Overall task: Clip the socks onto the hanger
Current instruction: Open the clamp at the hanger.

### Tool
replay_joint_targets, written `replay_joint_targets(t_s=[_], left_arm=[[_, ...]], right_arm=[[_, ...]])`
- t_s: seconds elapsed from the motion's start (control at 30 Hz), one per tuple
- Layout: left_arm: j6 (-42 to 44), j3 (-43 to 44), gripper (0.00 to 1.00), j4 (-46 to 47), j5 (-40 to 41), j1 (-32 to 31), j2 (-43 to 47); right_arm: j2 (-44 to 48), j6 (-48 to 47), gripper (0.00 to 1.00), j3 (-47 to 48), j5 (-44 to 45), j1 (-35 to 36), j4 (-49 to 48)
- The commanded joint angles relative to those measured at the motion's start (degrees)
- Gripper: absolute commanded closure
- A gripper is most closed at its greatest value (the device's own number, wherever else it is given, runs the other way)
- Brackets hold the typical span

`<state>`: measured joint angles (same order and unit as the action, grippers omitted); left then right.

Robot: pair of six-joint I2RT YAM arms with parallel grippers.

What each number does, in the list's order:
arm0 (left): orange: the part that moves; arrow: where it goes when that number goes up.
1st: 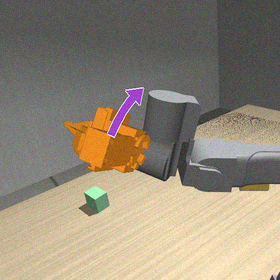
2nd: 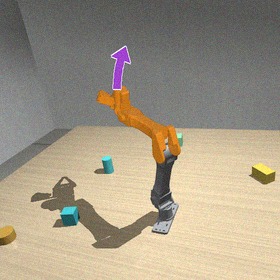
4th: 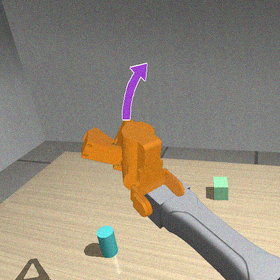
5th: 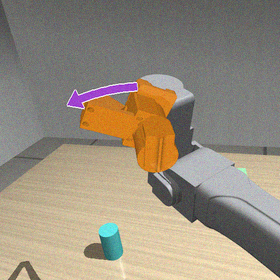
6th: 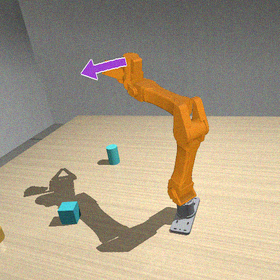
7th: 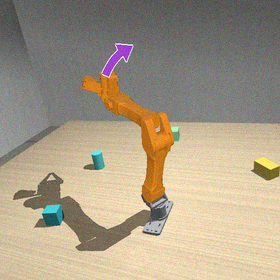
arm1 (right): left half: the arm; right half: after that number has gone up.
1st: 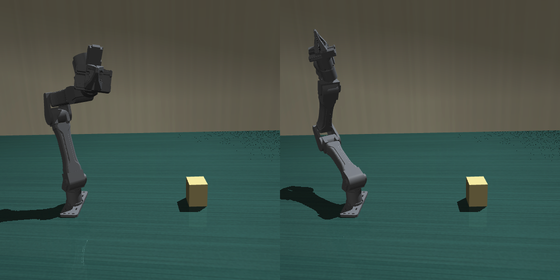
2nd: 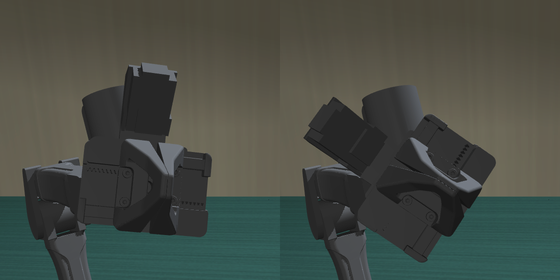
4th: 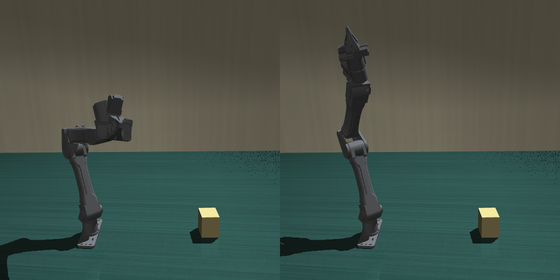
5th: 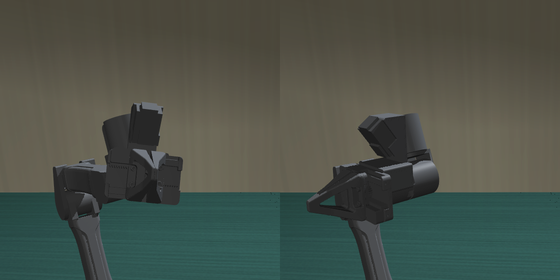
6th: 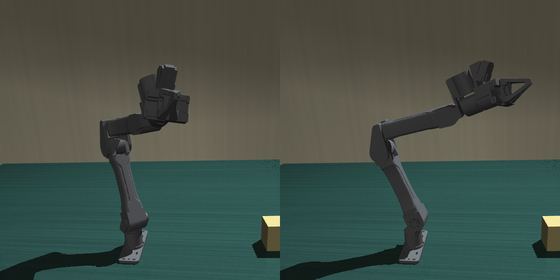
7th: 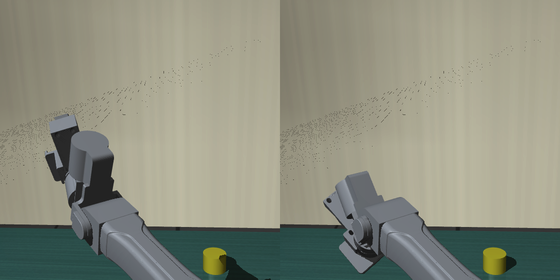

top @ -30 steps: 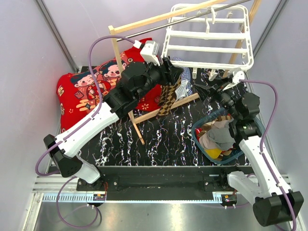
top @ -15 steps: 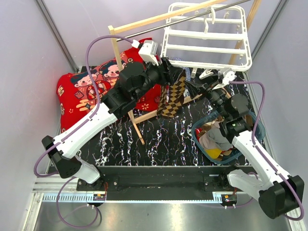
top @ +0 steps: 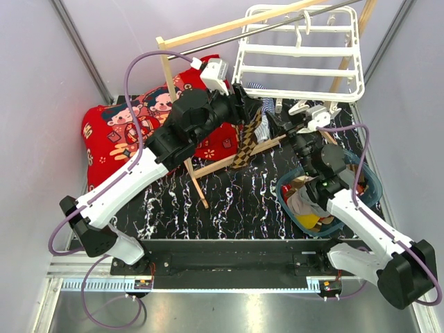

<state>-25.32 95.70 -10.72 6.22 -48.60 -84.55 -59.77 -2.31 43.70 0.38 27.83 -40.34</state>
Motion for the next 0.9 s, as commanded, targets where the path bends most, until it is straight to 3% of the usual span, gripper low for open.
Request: replay_joint_targets(t_s=[0.0, 0.33, 0.5, 0.87], left_arm=[[0.4, 3.0, 0.38, 1.8, -0.9, 0.3, 1.1], [0.4, 3.9, 0.38, 1.0, -1.0, 0.3, 0.6], [0.3, 3.9, 0.38, 0.8, -1.2, 0.3, 0.4], [-0.5, 4.5, 0.38, 0.7, -2.3, 0.3, -0.4]], right_arm=[[-1.5, -7.3, 0.36, -0.6, 7.0, 3.5, -7.3], [-6.0, -14.9, 0.41, -2.9, 17.5, 7.8, -20.2], [-6.8, -15.4, 0.46, -2.4, 16.9, 8.5, -21.4], [-6.3, -19.2, 0.48, -2.2, 16.0, 9.7, -22.2]])
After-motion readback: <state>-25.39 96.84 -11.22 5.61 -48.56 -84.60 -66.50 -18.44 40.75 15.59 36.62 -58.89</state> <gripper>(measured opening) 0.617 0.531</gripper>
